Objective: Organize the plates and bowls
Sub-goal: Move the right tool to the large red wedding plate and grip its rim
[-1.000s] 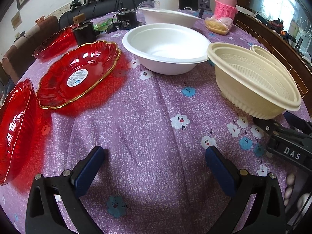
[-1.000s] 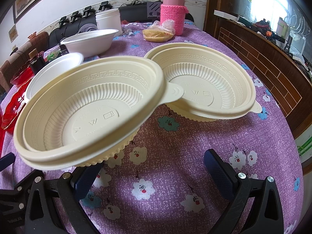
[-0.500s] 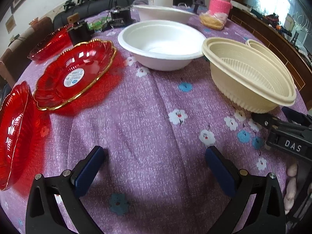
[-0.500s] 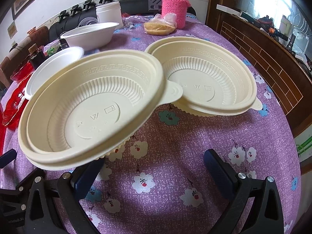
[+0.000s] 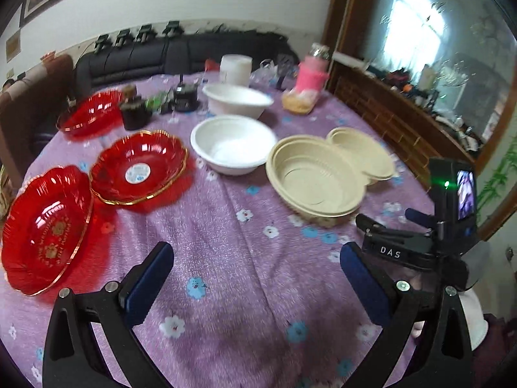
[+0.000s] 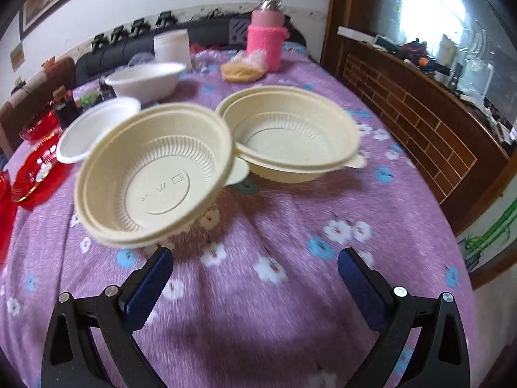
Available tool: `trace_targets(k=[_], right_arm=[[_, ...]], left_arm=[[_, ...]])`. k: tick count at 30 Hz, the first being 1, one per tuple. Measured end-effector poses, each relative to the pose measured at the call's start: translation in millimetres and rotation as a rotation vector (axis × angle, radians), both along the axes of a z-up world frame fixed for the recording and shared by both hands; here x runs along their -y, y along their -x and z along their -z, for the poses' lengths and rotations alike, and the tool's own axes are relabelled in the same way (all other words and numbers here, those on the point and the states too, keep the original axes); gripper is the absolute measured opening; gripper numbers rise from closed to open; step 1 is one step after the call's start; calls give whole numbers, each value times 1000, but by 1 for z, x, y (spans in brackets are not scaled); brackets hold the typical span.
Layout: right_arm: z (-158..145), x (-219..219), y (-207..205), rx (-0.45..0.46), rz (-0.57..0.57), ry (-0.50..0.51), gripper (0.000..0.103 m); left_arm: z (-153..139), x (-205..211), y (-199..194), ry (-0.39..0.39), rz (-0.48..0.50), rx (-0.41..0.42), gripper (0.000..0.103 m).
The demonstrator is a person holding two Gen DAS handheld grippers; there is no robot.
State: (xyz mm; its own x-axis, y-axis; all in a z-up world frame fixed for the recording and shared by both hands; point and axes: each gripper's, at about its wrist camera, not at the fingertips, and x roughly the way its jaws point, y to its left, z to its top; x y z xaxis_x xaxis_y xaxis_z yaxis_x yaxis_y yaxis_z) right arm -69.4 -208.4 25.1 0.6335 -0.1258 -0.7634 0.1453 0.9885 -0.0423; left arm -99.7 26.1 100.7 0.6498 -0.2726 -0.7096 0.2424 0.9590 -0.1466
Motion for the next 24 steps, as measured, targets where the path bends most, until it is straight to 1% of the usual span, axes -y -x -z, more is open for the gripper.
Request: trace_targets(k=[2, 4, 6, 8, 9, 11, 12, 15, 17, 18, 21, 23, 24], right_arm=[[-8, -3, 11, 24, -3, 13, 102], [-21, -12, 22, 63, -29, 30, 102], [-40, -28, 31, 120, -73, 43, 102], [-58, -46, 36, 173, -125, 31, 102], [-69, -61, 38, 203, -167, 15, 102], [-80, -85, 38, 227, -247, -26, 103], [-87, -104, 35, 236, -309, -61, 103], [-92, -152, 23, 209, -461, -149, 103], [-90, -177, 16, 177, -530, -222, 99], [-88, -193, 8, 146, -573, -274, 97], [-77, -229, -8, 81, -619, -337, 91], [-68, -250, -16, 37, -632, -348, 81], [-60, -260, -22, 6, -633, -360, 80]], left_arm=[[-9, -10, 9, 29, 23, 8, 103], [-19, -29, 17, 59, 13, 23, 103], [-34, -61, 21, 76, -45, 49, 103], [-48, -99, 24, 88, -128, 81, 103], [-55, -122, 26, 82, -184, 101, 103], [-65, -161, 32, 62, -285, 138, 103], [-69, -183, 34, 55, -345, 151, 103], [-67, -234, 37, 58, -460, 138, 103], [-62, -263, 37, 60, -511, 115, 103], [-58, -274, 36, 56, -534, 98, 103], [-45, -306, 25, 73, -552, 53, 103], [-31, -323, 13, 92, -547, -2, 103], [-23, -330, 5, 104, -538, -29, 100]])
